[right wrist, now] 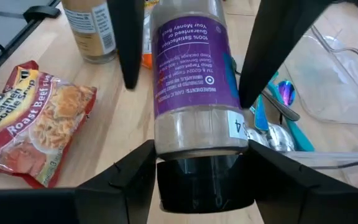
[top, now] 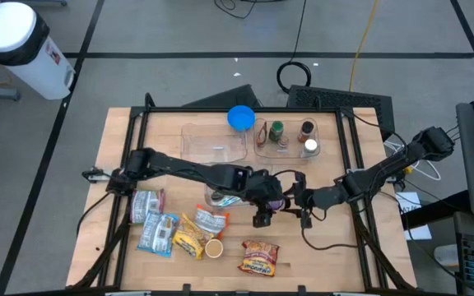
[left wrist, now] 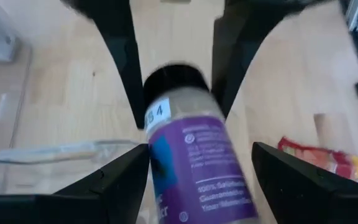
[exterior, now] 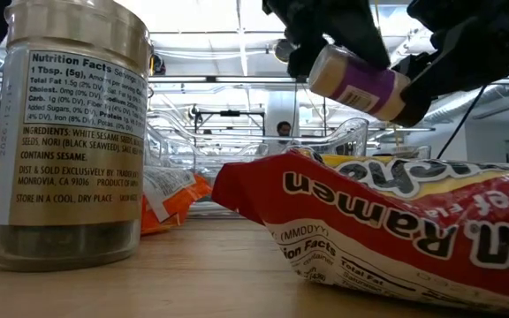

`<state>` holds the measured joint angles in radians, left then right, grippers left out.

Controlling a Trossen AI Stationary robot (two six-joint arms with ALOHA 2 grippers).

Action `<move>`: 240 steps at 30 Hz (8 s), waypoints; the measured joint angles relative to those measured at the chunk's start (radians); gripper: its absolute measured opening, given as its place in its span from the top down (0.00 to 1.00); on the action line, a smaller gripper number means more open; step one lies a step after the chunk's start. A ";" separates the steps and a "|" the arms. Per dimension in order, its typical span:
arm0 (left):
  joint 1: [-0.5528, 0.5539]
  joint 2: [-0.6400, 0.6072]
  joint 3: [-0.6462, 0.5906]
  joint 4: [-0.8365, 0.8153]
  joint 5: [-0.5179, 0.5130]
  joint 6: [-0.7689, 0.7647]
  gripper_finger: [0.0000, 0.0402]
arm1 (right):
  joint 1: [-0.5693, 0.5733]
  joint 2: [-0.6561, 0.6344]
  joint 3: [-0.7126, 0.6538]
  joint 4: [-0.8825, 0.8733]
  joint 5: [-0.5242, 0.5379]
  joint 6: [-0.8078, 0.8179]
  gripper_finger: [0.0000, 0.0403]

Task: Pick & Place Food Item
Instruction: Put the violet seasoning bottle into the top right transparent bin, then put the gold seasoning bottle into the top right transparent bin

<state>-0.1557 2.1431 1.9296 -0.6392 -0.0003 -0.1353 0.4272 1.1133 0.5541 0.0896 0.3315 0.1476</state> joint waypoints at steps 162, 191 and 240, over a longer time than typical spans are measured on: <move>0.208 -0.575 -0.471 0.354 0.208 0.134 0.23 | -0.979 0.170 0.358 -0.769 -0.360 -0.292 0.42; -0.353 -0.594 -0.640 -0.057 -0.069 -0.281 0.23 | -0.687 -0.234 0.498 -0.693 -0.248 -0.174 0.06; -0.459 -0.468 -0.638 0.117 -0.178 -0.066 0.06 | -0.531 -0.204 0.497 -0.648 -0.123 -0.159 0.06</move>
<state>-0.6144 1.6755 1.2919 -0.5220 -0.1785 -0.2010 -0.1043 0.9092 1.0515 -0.5585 0.2085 -0.0113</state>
